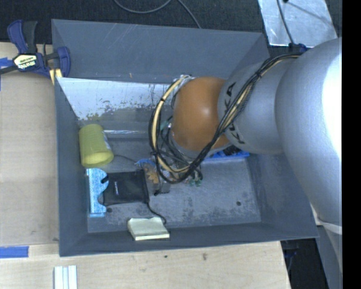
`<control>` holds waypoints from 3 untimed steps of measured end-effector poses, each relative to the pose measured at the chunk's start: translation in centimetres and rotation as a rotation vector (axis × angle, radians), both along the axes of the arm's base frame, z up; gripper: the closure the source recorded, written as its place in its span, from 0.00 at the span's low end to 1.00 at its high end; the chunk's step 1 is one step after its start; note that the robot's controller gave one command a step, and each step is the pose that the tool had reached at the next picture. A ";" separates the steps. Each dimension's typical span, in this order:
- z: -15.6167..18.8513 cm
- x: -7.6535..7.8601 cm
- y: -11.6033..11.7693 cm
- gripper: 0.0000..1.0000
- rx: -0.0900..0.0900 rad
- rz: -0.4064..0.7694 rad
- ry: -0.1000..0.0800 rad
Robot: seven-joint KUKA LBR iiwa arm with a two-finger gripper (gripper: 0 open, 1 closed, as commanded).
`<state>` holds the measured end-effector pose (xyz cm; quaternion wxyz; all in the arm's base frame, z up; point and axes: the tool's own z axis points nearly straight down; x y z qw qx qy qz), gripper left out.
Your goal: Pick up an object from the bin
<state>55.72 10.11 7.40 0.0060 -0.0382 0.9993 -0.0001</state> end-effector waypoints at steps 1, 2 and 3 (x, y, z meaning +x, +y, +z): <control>0.0 0.0 0.0 1.00 0.000 0.000 0.000; 8.4 -0.6 0.2 0.00 0.000 0.005 0.001; 14.5 -0.9 0.5 0.00 0.001 0.009 -0.003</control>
Offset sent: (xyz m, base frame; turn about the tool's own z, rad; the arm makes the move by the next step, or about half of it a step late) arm -0.0100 0.0052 0.1460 -0.0074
